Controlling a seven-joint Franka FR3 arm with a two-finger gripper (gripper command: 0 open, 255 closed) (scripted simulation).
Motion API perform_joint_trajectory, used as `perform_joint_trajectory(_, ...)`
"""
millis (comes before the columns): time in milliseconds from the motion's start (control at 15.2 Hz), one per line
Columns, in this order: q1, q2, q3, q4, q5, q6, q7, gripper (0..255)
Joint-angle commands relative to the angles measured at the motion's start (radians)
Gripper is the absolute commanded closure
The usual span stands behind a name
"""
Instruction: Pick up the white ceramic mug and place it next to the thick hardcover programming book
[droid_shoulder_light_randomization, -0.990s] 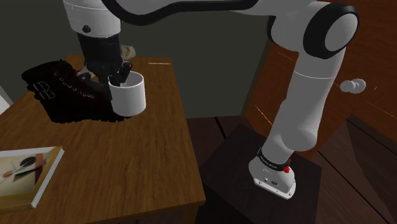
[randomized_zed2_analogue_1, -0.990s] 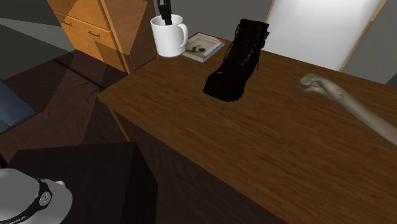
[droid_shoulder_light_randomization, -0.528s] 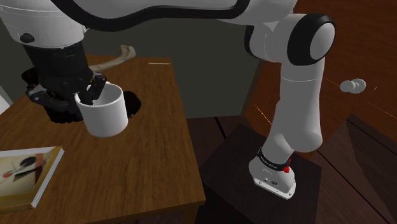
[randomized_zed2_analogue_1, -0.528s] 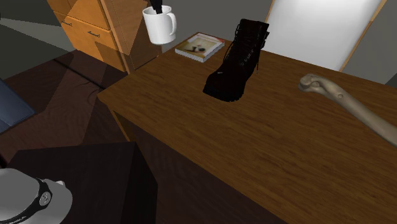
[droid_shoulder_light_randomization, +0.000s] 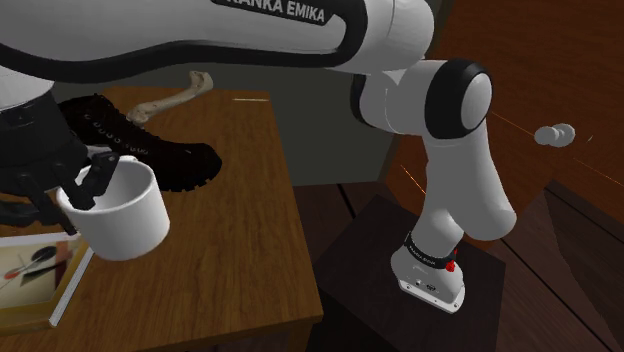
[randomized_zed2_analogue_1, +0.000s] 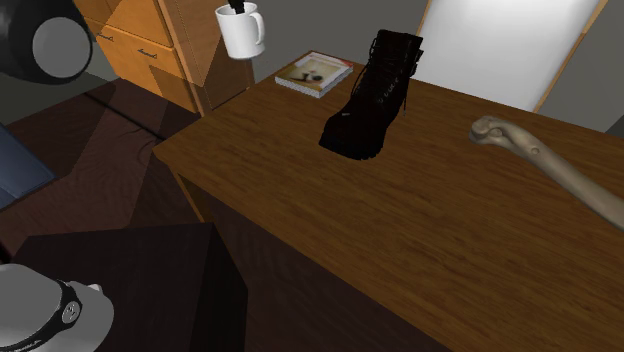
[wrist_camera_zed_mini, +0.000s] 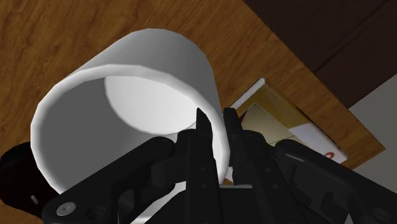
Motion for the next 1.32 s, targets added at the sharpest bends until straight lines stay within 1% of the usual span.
perform_joint_trajectory(0,-0.009,-0.007,0.002,-0.037,0.003,0.029,0.009,255)
perform_joint_trajectory(528,-0.067,-0.052,0.012,-0.228,0.022,0.167,0.033,255)
perform_joint_trajectory(1254,-0.106,-0.064,0.011,-0.402,0.020,0.320,0.061,255)
